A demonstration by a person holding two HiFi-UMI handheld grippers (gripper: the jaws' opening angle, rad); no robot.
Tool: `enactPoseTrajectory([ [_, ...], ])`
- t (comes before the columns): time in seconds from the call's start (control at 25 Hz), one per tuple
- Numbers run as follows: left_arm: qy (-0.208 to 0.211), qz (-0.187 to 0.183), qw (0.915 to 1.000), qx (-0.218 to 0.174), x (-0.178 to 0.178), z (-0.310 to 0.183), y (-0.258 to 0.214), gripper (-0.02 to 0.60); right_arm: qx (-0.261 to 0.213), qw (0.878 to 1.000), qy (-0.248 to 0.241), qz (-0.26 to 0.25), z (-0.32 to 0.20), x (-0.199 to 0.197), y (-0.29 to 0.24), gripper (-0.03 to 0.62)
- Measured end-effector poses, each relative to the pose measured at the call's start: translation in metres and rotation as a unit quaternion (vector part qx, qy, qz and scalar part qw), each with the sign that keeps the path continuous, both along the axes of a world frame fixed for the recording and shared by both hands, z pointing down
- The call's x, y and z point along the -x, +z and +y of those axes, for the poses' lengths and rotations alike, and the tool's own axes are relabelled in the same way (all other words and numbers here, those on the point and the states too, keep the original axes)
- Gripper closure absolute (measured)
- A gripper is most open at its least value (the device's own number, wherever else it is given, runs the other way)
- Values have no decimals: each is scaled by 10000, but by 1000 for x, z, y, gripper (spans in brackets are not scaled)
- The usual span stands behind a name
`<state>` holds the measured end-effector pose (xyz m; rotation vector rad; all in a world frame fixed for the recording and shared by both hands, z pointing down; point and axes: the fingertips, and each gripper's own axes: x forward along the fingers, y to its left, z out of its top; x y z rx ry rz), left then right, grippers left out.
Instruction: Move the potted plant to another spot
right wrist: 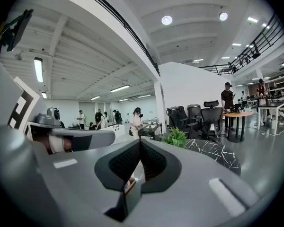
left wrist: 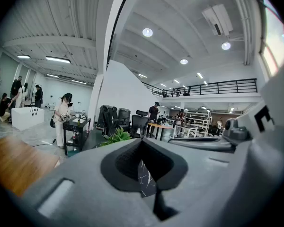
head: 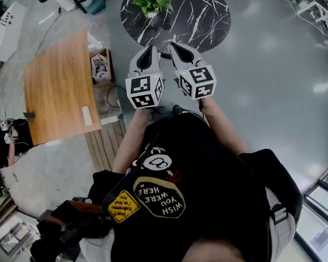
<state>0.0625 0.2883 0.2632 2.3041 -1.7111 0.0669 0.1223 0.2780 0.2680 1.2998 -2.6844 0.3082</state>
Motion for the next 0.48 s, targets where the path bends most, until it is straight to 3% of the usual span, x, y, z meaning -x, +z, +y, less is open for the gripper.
enactPoseTrajectory([
  [0.48, 10, 11, 10000, 39, -2, -3, 4, 578, 44, 9999, -95, 28, -5, 0, 2, 592],
])
